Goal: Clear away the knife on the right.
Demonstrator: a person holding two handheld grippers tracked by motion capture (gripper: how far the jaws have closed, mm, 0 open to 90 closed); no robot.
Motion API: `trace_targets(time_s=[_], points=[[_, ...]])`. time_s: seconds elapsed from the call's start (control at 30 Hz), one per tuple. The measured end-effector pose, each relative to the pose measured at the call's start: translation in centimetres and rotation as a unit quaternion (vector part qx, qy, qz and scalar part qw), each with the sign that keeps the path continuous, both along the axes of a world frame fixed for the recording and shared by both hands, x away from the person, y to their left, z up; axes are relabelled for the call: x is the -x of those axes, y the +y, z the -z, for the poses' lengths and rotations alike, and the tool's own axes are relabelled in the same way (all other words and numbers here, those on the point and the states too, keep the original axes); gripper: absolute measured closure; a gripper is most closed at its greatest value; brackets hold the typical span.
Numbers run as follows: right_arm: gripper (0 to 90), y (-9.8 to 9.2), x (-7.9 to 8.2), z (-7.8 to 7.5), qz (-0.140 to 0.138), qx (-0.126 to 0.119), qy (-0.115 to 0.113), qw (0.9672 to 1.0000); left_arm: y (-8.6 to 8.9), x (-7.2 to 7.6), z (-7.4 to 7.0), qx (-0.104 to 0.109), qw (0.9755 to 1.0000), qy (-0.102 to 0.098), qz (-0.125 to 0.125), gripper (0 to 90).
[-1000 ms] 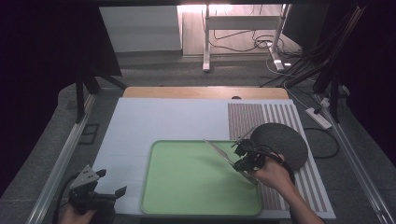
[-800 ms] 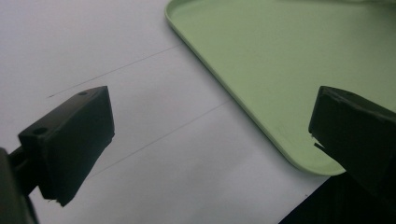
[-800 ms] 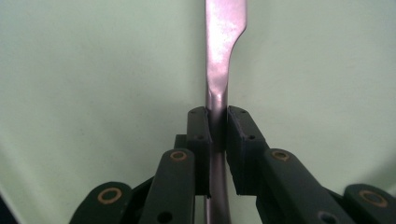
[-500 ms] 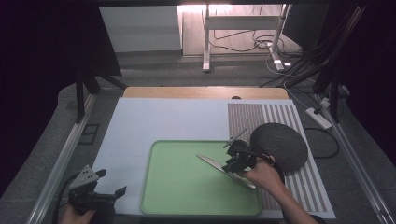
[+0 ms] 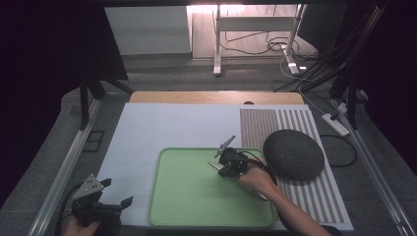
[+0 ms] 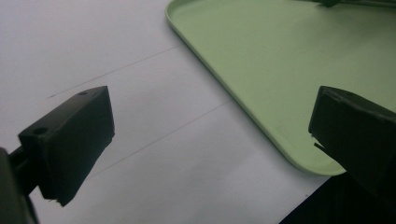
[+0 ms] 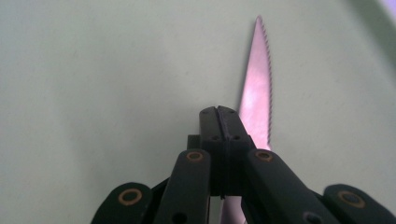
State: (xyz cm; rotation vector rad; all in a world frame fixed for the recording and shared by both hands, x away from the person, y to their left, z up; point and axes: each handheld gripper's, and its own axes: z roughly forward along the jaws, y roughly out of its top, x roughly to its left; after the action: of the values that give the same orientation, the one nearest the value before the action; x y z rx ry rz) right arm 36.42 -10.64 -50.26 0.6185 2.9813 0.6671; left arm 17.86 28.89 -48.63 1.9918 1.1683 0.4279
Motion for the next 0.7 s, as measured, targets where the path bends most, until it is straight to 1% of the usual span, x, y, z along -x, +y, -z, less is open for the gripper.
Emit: trace_targets(time_s=[0.1, 0.2, 0.3, 0.43, 0.53, 0.7], points=[[89.8, -0.5, -0.4, -0.1, 0.016, 0.011, -0.018, 0.9997, 0.0, 0.0, 0.0, 0.000, 1.0000, 0.000, 0.000, 1.1], [89.9, -1.4, -0.7, -0.2, 0.032, 0.017, -0.020, 0.9992, -0.1, 0.0, 0.0, -0.001, 1.0000, 0.000, 0.000, 1.1], [89.9, -2.2, -0.9, -0.2, 0.041, 0.018, -0.022, 0.9988, -0.1, 0.0, 0.0, -0.001, 1.0000, 0.000, 0.001, 1.1], [89.9, -2.8, -1.0, -0.2, 0.047, 0.012, -0.015, 0.9987, -0.1, 0.0, 0.0, -0.001, 1.0000, -0.001, 0.001, 1.1], [89.9, -3.1, -1.0, -0.3, 0.050, 0.018, -0.015, 0.9985, -0.1, 0.0, 0.0, -0.001, 1.0000, -0.001, 0.001, 1.1], [90.0, -4.1, -0.9, -0.4, 0.064, 0.020, -0.013, 0.9977, 0.0, 0.0, 0.0, -0.001, 1.0000, -0.002, 0.001, 1.1]])
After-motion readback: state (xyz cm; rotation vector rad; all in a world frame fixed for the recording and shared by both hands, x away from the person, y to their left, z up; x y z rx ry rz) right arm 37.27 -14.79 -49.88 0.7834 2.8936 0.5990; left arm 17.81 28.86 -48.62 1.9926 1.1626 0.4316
